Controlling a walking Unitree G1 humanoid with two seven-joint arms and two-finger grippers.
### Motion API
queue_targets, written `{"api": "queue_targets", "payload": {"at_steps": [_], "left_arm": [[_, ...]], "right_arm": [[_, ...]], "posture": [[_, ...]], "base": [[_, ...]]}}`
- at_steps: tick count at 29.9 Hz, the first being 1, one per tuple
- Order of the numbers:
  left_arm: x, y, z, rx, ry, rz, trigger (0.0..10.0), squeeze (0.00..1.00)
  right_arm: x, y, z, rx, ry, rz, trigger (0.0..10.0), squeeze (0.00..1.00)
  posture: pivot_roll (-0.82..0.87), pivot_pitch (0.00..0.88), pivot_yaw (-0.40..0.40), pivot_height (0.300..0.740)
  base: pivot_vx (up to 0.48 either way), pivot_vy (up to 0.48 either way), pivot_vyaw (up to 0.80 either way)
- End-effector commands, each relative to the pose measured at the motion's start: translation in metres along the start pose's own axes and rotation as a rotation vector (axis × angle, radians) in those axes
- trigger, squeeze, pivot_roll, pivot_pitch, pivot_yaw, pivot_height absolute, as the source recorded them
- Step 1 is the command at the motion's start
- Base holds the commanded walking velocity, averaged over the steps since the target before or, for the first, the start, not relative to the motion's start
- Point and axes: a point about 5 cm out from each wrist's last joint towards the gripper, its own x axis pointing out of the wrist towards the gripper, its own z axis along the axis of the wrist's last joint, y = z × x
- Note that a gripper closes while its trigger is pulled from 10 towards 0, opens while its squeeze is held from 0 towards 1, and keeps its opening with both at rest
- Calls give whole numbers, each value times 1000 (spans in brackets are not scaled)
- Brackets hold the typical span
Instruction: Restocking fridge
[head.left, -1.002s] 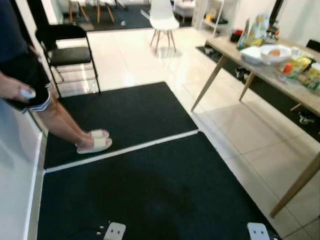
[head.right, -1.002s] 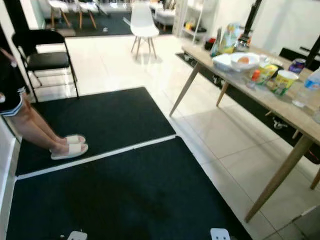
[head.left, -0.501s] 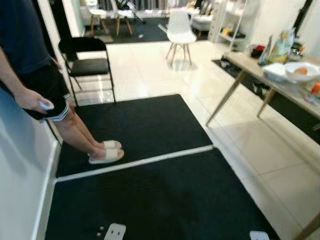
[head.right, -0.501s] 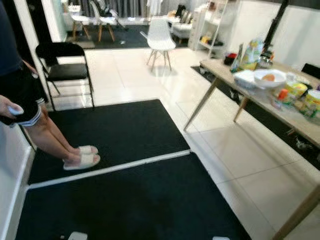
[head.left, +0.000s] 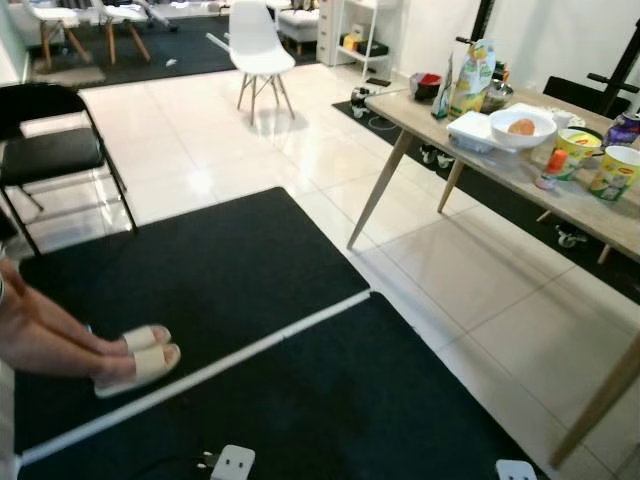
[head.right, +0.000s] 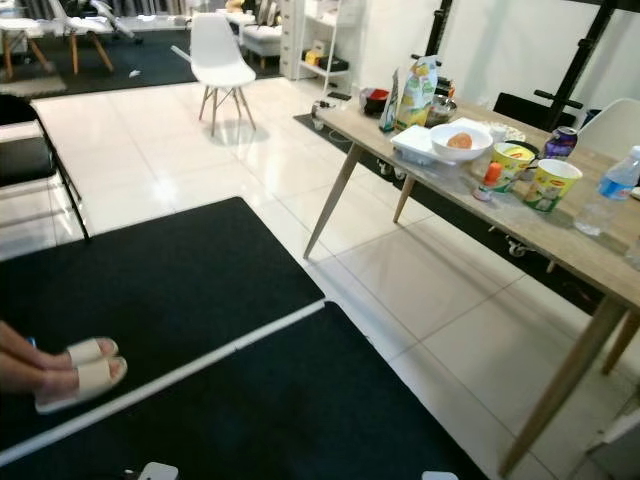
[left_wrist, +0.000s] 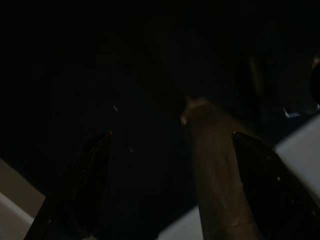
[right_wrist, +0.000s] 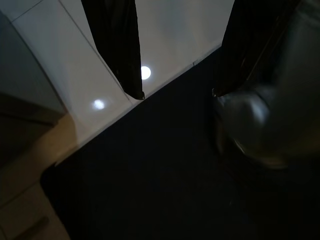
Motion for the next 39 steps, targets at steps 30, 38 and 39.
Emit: {"api": "queue_targets", "payload": {"at_steps": [30, 38, 39], "left_arm": [[0, -1, -4, 20, 19, -11, 10000, 0], [0, -1, -4, 24, 21, -12, 10000, 0], [0, -1, -4, 24, 21, -12, 10000, 0]], "right_arm": [[-1, -1, -7, 16, 29, -22, 10000, 0], [-1, -2, -8, 0, 34, -34, 10000, 0], [-1, -2, -8, 0, 34, -34, 10000, 0]], "posture": [[-55, 0, -6, 740], [-56, 0, -4, 740], [-56, 0, -4, 740]], "base": [[367, 0, -405], [443, 0, 0], [442, 0, 0]]}}
